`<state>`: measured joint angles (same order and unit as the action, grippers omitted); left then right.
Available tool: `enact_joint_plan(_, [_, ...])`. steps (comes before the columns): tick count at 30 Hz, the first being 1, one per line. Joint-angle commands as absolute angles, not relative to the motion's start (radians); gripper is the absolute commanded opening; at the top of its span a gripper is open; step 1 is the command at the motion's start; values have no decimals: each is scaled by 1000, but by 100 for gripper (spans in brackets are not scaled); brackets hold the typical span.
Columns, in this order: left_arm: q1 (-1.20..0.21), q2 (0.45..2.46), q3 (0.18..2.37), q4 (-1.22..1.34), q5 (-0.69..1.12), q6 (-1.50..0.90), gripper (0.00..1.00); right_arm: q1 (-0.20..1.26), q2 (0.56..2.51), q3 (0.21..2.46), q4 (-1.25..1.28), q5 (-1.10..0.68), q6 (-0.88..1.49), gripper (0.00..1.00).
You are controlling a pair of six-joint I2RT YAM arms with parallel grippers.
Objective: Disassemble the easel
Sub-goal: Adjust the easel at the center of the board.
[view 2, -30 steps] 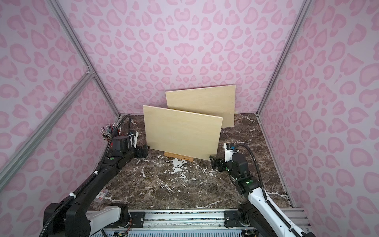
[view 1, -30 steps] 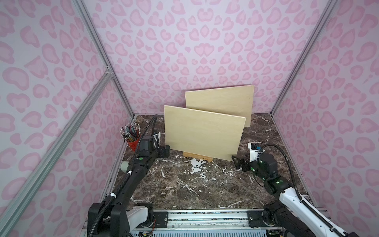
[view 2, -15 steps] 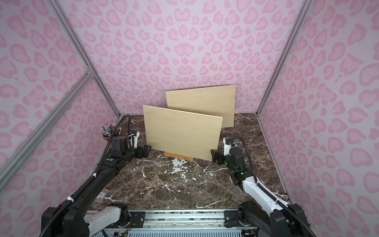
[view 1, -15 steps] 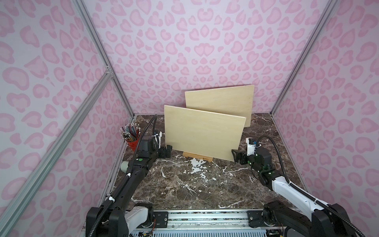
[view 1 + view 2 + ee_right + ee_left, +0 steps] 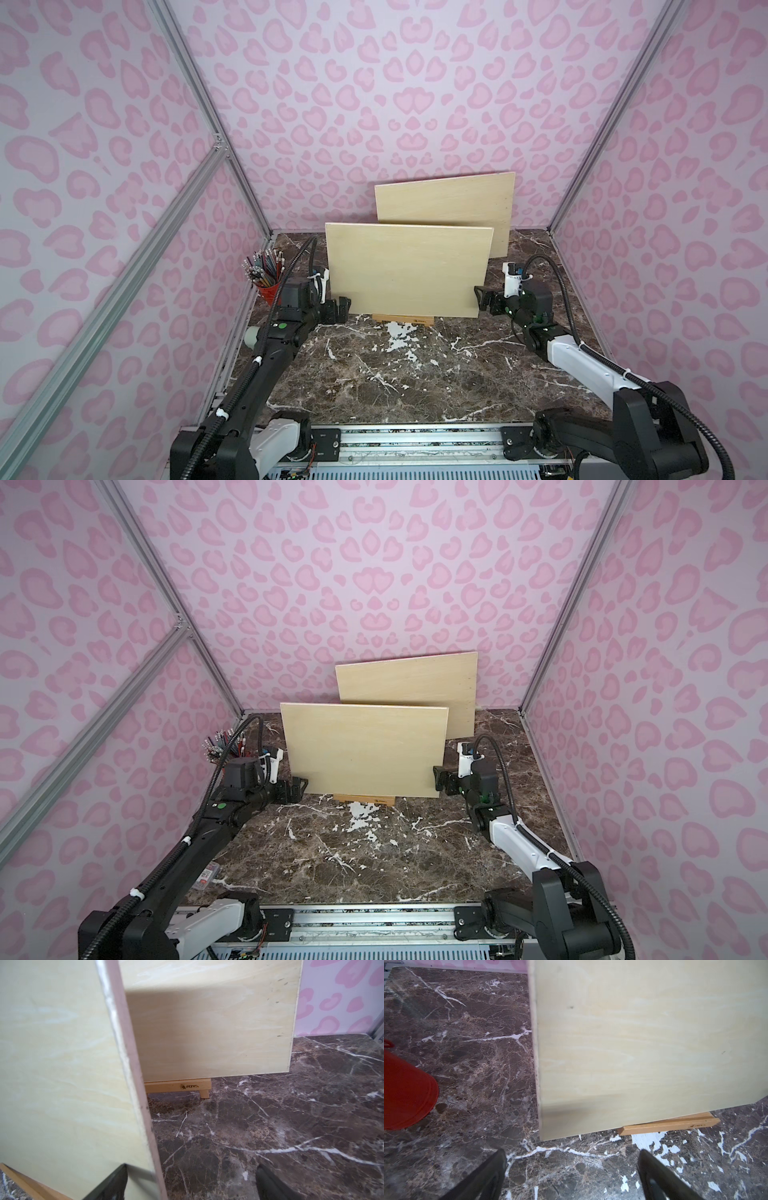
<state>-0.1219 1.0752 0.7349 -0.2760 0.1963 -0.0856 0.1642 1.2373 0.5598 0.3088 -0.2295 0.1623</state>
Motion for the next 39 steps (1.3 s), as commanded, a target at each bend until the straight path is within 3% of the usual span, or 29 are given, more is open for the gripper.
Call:
enact_joint_plan(1, [-123, 1067, 751, -303, 212, -89, 100, 161, 1266, 583, 345, -227, 149, 96])
enact_joint_plan(20, [-121, 948, 758, -392, 248, -68, 100, 160, 1486, 768, 352, -224, 130, 97])
enact_joint_plan(27, [-41, 929, 855, -427, 343, -10, 100, 157, 1382, 761, 221, -314, 110, 99])
enact_joint_plan(39, [191, 1088, 986, -293, 761, 42, 99, 161, 1106, 585, 101, -540, 163, 99])
